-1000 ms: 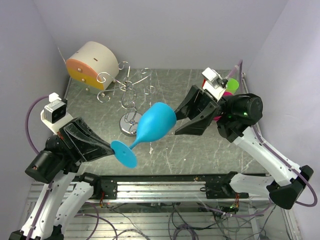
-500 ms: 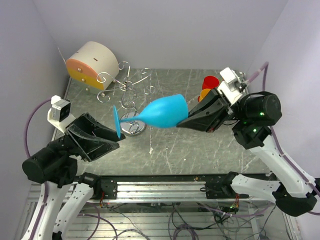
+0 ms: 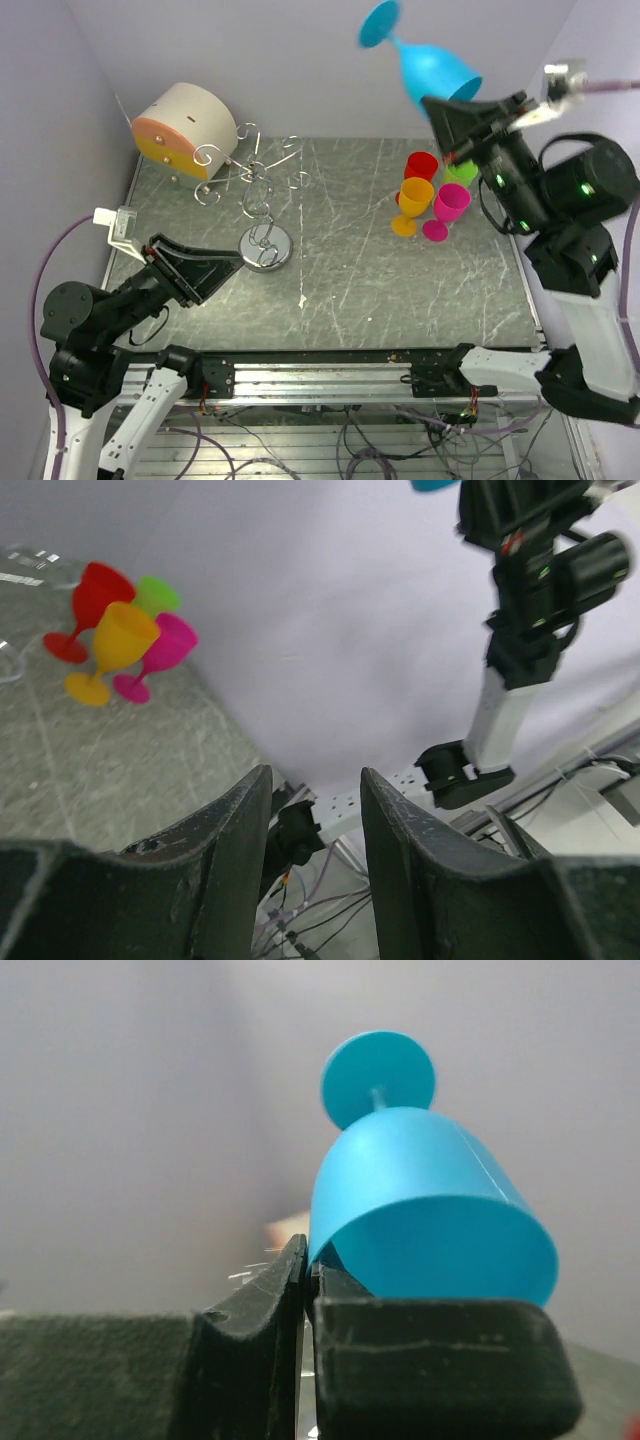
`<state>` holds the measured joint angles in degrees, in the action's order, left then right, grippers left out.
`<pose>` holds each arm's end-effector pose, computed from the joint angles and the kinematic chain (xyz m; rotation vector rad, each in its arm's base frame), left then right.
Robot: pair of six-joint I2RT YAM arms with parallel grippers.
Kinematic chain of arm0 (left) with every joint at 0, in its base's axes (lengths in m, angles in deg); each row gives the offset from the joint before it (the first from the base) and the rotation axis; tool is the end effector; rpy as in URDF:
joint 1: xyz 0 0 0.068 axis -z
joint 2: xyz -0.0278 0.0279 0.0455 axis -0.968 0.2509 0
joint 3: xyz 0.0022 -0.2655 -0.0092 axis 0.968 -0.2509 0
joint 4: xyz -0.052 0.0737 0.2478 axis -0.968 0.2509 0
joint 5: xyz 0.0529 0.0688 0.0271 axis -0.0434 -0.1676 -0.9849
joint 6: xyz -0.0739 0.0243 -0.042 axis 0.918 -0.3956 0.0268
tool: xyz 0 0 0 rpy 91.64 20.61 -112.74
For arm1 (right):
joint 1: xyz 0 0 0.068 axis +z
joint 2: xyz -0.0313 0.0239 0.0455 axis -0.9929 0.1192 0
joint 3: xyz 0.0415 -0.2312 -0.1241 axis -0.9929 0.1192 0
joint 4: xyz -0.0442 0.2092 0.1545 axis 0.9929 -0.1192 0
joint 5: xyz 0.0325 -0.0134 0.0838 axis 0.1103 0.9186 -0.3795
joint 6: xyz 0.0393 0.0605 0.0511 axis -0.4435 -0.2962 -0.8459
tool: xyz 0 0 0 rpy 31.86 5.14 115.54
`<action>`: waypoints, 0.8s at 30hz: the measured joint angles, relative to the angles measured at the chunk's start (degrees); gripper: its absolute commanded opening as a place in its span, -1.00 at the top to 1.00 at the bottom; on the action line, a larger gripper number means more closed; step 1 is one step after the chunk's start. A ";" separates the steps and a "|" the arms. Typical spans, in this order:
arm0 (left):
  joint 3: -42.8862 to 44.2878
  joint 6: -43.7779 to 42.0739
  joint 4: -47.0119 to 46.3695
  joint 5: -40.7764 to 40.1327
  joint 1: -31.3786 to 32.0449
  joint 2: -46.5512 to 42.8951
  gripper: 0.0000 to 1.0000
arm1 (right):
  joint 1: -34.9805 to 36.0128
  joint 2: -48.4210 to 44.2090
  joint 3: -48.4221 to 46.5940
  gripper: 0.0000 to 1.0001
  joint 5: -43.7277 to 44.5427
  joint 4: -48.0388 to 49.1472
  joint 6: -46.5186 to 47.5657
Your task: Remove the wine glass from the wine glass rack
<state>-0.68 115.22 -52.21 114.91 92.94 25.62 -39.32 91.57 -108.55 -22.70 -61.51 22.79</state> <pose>0.0639 -0.0659 0.4507 0.0742 1.4945 -1.4355 0.1387 0.1311 0.6083 -0.3041 1.1706 0.8598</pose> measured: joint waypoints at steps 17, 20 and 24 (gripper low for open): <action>4.09 -7.93 16.63 -7.39 0.00 -0.20 0.12 | -51.28 36.28 -19.52 1.00 30.05 -35.12 3.13; 4.35 -9.16 18.45 -8.26 0.00 -0.17 0.13 | -56.41 31.67 -12.04 1.00 25.59 -36.39 0.04; 4.35 -10.75 20.06 -9.16 0.00 -0.04 0.14 | -58.31 25.18 -3.06 1.00 20.15 -37.57 -2.01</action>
<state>3.67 104.46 -32.15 105.75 92.94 25.58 -97.63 116.75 -111.61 -2.55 -99.08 20.78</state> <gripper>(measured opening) 0.436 0.019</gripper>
